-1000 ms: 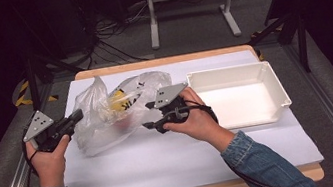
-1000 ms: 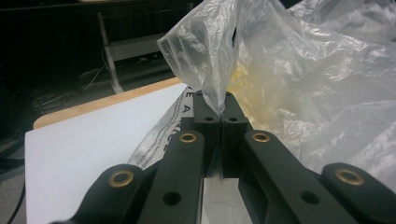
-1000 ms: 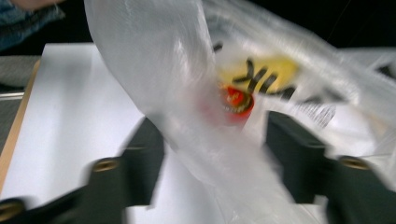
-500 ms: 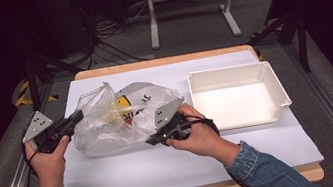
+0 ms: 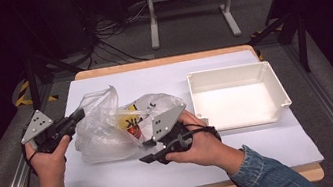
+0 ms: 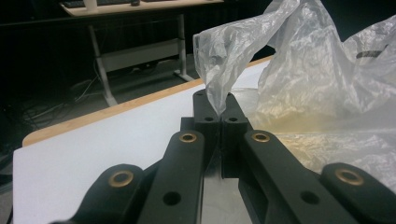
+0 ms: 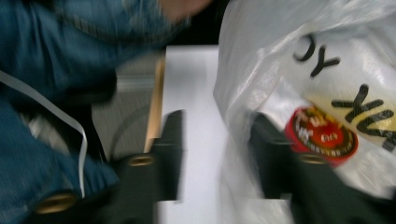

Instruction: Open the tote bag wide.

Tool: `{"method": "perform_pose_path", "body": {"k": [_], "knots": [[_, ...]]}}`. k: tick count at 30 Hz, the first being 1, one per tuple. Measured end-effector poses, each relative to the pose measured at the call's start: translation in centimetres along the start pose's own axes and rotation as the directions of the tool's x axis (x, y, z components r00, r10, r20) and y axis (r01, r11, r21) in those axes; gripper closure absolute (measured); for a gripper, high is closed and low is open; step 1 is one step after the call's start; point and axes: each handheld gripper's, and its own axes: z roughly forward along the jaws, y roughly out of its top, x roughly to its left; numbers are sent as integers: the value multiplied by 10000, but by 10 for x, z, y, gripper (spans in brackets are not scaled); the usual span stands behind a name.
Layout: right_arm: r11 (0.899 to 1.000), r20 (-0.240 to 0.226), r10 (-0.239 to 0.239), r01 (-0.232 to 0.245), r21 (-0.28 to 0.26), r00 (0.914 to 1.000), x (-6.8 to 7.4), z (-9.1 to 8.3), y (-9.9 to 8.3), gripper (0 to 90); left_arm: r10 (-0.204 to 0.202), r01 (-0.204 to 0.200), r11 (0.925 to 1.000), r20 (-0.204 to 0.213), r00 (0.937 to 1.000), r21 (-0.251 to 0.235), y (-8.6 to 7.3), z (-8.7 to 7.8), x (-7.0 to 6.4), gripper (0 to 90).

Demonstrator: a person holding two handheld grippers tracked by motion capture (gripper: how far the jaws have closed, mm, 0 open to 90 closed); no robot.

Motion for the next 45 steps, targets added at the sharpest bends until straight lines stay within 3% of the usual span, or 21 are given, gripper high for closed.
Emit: {"method": "perform_pose_path", "body": {"k": [3, 6, 7, 9, 11, 12, 13, 14, 18, 21, 24, 27, 29, 30, 33, 35, 38, 42, 45], "knots": [[9949, 299, 414, -384, -934, 9987, -9, -11, 5, 466, 13, -13, 10000, 39, 10000, 28, -1, 1, 0, 886], [9907, 337, 568, -522, -1253, 9978, -13, -15, 6, 471, 8, -8, 10000, 65, 10000, 53, -1, 1, 0, 886], [9820, 344, 860, -789, -1719, 9957, -17, -20, 9, 456, 12, -12, 10000, 79, 10000, 56, -2, 2, 1, 886], [9783, 713, 1129, -983, -1824, 9910, -22, -23, 11, 509, -18, 17, 10000, 113, 9999, 74, -2, 1, 1, 886], [9832, 1294, 1042, -826, -1625, 9861, -28, -25, 12, 612, -16, 15, 10000, 136, 9999, 68, -2, 1, 0, 886], [9832, 1294, 1042, -826, -1625, 9861, -28, -25, 12, 612, -16, 15, 10000, 136, 9999, 68, -2, 1, 0, 887], [9912, 1978, 811, -583, -1185, 9769, -34, -26, 12, 705, -12, 10, 9999, 152, 9999, 111, -2, 1, 0, 887], [9940, 2203, 713, -508, -972, 9728, -36, -26, 12, 732, 2, -4, 9999, 157, 9999, 140, -2, 0, 0, 887], [9993, 2660, 371, -361, -89, 9633, -45, -20, 10, 803, 4, -6, 9999, 178, 9998, 124, -2, 0, 0, 887], [9988, 2551, 255, -355, 350, 9666, -47, -15, 7, 811, -11, 9, 9999, 170, 9999, 141, -3, 0, 0, 888], [9989, 2411, 19, -131, 448, 9705, -46, -12, 6, 811, -28, 27, 9999, 115, 9999, 123, -3, -1, 0, 889], [9971, 1783, -612, 521, 555, 9821, -35, -7, 10, 834, -120, 119, 9998, 37, 9999, 137, -4, -2, 1, 889], [9961, 1771, -659, 543, 698, 9820, -33, -5, 10, 842, -115, 115, 9998, 34, 9999, 156, -4, -1, 1, 889], [9909, 1876, -728, 497, 1250, 9795, -35, 2, 7, 858, -139, 138, 9997, 36, 9999, 208, -6, -1, 2, 889], [9865, 2032, -551, 219, 1621, 9776, -40, 8, 3, 849, -160, 159, 9996, 33, 9999, 219, -7, 0, 2, 889], [9839, 2049, -232, -140, 1784, 9785, -47, 14, -4, 730, -174, 172, 9995, 45, 9998, 275, -9, -1, 4, 889], [9886, 2230, -330, -10, 1504, 9742, -52, 23, -11, 356, -172, 171, 9993, 42, 9998, 333, -10, -1, 5, 889], [9898, 2457, -564, 220, 1406, 9677, -56, 27, -14, 166, -150, 154, 9990, -94, 9998, 423, -12, -2, 7, 889], [9910, 2550, -532, 197, 1320, 9655, -62, 28, -17, 121, -188, 198, 9989, -232, 9996, 436, -13, -3, 9, 889]]}}
